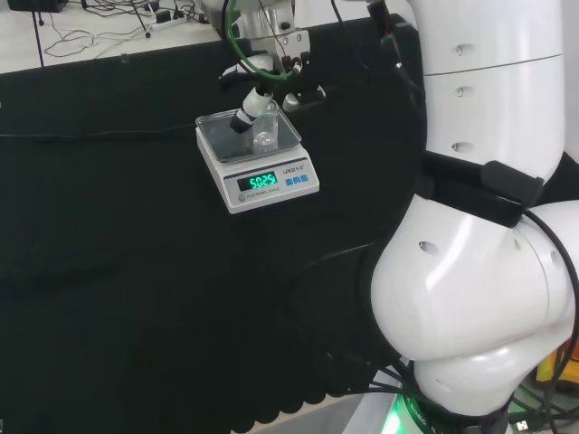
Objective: Put the beaker on the electronic balance.
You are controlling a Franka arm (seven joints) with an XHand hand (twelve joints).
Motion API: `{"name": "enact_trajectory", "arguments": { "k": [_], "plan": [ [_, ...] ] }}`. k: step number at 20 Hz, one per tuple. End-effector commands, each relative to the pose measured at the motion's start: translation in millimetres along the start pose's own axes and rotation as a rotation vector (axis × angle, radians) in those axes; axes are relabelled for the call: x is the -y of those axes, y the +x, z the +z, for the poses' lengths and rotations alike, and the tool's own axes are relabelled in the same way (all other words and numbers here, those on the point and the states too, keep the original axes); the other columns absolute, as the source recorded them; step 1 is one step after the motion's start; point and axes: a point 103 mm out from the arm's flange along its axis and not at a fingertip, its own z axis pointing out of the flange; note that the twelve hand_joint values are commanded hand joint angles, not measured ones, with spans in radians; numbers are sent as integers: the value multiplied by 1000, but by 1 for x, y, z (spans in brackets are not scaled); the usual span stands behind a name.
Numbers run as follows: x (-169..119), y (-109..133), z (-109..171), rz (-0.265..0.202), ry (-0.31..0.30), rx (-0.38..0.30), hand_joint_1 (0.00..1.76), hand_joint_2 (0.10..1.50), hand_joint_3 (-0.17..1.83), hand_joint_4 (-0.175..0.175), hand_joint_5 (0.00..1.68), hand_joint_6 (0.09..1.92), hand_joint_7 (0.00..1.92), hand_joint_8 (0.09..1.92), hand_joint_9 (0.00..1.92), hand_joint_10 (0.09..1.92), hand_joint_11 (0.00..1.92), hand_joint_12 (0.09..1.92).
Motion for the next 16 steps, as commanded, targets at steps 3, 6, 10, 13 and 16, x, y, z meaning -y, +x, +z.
{"name": "enact_trajectory", "arguments": {
  "k": [3, 6, 10, 13, 16],
  "plan": [
    [59, -14, -65, 84, -62, 72, 703, 843, -123, -6, 317, 126, 231, 123, 78, 87, 11, 87],
    [86, -25, -85, 123, -83, 86, 709, 855, -94, -11, 436, 87, 275, 319, 109, 425, 2, 546],
    [123, -40, -91, 166, -36, 99, 712, 858, -84, -13, 473, 87, 256, 482, 23, 793, 0, 874],
    [156, -58, -82, 205, -20, 112, 708, 865, -81, -14, 483, 87, 251, 535, 58, 849, 0, 1033],
    [194, -82, -71, 239, -44, 66, 757, 919, -63, -28, 581, 87, 384, 620, 394, 829, 155, 1371]
  ]
}}
